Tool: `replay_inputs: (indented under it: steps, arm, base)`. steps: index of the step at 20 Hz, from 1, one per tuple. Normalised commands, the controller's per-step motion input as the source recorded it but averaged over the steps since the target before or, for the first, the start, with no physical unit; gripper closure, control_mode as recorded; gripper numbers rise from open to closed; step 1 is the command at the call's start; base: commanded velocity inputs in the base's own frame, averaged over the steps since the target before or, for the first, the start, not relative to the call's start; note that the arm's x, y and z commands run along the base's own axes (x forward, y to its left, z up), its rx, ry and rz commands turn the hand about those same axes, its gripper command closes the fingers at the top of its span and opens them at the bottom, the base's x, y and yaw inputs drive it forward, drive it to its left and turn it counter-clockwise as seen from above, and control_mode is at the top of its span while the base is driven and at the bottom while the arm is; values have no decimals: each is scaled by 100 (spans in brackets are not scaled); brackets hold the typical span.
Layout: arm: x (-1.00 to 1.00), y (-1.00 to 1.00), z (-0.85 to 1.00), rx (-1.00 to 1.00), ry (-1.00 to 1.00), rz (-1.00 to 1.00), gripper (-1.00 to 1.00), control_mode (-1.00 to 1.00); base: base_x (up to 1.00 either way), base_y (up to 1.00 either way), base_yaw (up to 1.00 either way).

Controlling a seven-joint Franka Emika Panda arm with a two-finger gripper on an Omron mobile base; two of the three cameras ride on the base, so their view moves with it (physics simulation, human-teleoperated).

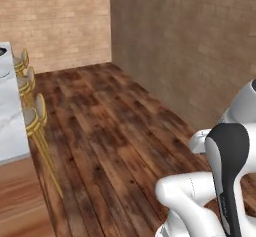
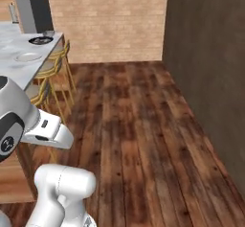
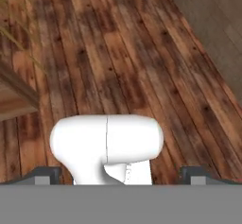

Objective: Place two dumplings into each of the tupperware containers and then place the containers in the fridge.

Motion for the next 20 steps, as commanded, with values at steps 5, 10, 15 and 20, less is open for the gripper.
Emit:
replay_inputs:
  steps: [5, 10, 15, 20]
  arm:
    - [0, 0, 0, 0, 0, 0, -100, 100]
    - [0, 0, 0, 0, 0, 0, -100, 100]
    - [0, 0, 0, 0, 0, 0, -100, 100]
    - [0, 0, 0, 0, 0, 0, -100, 100]
  base:
    - [97, -87, 40]
    - [100, -82, 40]
    - [100, -78, 40]
    - [99, -78, 39]
